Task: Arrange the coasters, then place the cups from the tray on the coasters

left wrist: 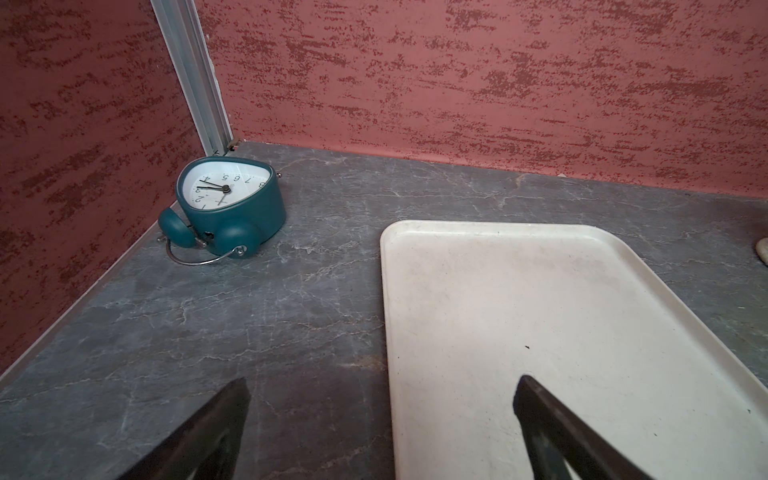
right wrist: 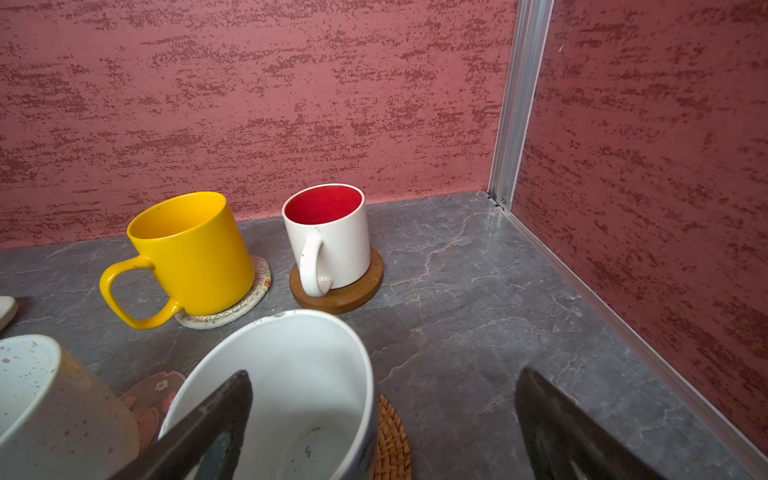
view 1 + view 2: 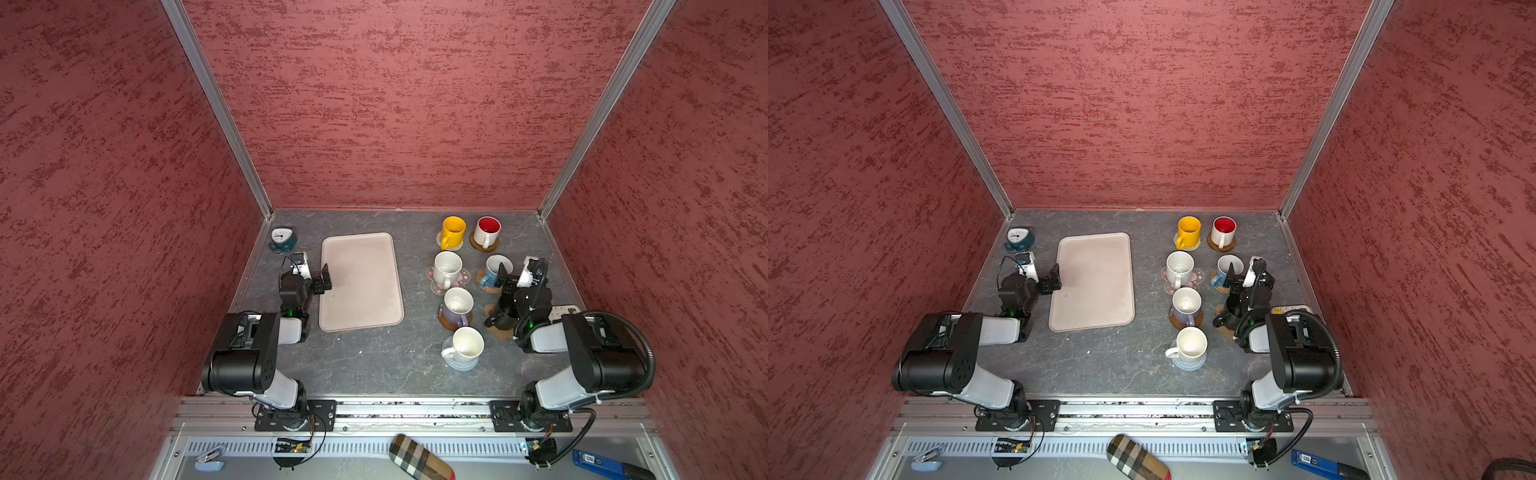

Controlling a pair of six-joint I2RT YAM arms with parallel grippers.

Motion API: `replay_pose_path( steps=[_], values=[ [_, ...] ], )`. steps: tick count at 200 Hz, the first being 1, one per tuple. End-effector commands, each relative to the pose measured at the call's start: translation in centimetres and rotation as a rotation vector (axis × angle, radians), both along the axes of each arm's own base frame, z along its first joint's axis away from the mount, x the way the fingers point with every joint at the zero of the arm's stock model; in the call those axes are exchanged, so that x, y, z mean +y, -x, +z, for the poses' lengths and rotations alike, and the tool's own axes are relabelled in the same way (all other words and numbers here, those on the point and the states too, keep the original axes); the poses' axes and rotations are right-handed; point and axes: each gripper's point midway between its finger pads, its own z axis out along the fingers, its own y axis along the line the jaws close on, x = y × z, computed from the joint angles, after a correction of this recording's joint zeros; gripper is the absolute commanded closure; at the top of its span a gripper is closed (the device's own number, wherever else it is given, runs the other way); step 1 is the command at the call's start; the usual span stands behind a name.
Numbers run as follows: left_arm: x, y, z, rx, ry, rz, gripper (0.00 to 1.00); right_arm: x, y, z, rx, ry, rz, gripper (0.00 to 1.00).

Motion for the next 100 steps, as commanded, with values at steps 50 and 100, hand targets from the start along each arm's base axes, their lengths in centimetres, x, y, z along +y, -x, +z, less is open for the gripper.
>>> replay_pose_path(
  steps=[50, 100],
  values=[
    [0.00, -0.41, 0.32, -0.010, 0.001, 0.004, 0.00, -0.26, -0.31, -0.26, 0.015, 0.008, -0.009, 0.01],
    [-0.04, -0.39, 0.28, -0.009, 0.000, 0.002, 0.00, -0.27, -0.27, -0.26, 0.014, 0.008, -0.010, 0.01]
  ],
)
